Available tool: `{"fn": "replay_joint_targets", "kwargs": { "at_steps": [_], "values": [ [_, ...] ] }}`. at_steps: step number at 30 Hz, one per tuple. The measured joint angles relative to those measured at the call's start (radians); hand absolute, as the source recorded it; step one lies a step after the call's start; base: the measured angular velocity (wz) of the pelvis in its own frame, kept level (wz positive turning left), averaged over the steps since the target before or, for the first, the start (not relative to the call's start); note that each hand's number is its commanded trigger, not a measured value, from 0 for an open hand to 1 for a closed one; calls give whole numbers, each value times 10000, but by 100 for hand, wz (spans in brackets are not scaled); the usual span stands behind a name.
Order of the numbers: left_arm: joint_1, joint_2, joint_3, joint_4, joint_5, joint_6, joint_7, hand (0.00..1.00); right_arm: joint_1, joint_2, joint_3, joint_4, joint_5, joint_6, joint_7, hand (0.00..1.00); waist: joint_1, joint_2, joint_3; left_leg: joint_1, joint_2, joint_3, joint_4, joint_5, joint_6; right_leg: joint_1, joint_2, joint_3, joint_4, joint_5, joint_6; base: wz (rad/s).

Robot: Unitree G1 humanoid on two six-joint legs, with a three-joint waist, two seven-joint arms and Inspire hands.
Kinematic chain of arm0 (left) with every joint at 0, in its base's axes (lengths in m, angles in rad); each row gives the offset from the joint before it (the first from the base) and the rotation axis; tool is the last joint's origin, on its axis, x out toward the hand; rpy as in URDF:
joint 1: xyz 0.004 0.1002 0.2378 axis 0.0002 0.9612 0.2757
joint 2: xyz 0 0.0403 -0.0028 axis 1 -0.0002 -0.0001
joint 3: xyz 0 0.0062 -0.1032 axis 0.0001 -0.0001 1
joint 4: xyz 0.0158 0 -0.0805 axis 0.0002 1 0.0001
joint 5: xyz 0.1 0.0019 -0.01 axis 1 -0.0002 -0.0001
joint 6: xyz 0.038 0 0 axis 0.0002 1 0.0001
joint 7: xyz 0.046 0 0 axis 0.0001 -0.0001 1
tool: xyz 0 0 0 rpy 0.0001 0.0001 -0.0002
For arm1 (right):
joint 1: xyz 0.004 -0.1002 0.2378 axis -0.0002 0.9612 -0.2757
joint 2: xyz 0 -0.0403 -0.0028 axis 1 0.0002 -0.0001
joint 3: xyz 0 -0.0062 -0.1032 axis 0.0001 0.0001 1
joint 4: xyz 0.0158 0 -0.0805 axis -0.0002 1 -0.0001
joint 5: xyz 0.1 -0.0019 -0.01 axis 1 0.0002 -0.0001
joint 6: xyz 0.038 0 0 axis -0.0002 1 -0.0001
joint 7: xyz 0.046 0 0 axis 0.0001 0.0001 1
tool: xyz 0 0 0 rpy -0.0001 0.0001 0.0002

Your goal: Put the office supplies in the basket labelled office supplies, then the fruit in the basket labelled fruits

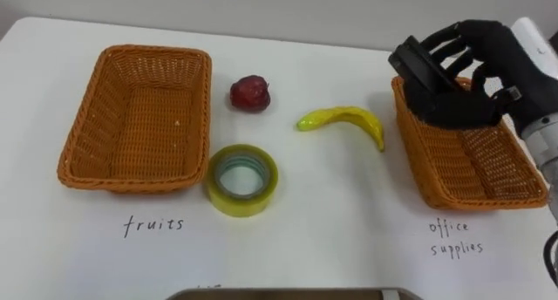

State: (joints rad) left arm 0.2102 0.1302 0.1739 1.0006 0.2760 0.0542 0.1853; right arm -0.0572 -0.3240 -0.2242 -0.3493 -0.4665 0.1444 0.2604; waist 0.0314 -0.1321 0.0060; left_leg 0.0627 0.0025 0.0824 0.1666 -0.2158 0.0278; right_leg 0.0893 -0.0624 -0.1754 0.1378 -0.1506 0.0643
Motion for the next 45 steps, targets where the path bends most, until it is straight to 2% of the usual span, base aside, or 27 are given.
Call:
{"fn": "replay_joint_targets", "kwargs": {
  "at_steps": [3,6,14,21,26,36,45],
  "values": [
    [-2,-5,-1,5,-9,-1,1,0,0,-1,-66,38,95,-36,-474,100,-2,-2,1,-2,3,4,-9,0,0,0,12,61,11,0,0,0],
    [64,-9,-4,20,-4,-1,8,0,10,-1,-73,400,300,-241,-901,100,-44,-26,-6,15,-1,1,-9,-1,-1,18,12,50,8,0,0,0],
    [151,1,-5,16,-5,-17,77,0,40,-10,-60,1076,551,-237,-1505,100,-79,-85,-22,29,1,2,-5,0,-1,-6,11,57,-1,0,0,0],
    [207,4,0,-36,17,-16,81,0,39,-41,-60,1766,1127,-241,-1561,100,-46,-132,-41,33,10,10,-2,0,0,14,-5,78,0,0,0,0],
    [224,30,-2,-106,15,-18,84,0,37,-71,-60,2258,1572,-293,-1549,100,-46,-119,-15,-9,14,-18,-14,-1,0,5,-7,-11,1,0,0,0],
    [241,34,-4,-319,7,-28,218,0,41,-70,-28,3367,1482,-368,-1551,100,7,-130,-16,-18,6,-28,-15,-2,-3,-28,1,-198,-1,0,0,1],
    [386,35,211,-295,11,-27,276,0,44,-68,53,3907,1164,-367,-1548,100,27,-157,-36,15,5,-23,-9,-2,-3,-2,-12,-192,-10,0,0,0]
  ]
}}
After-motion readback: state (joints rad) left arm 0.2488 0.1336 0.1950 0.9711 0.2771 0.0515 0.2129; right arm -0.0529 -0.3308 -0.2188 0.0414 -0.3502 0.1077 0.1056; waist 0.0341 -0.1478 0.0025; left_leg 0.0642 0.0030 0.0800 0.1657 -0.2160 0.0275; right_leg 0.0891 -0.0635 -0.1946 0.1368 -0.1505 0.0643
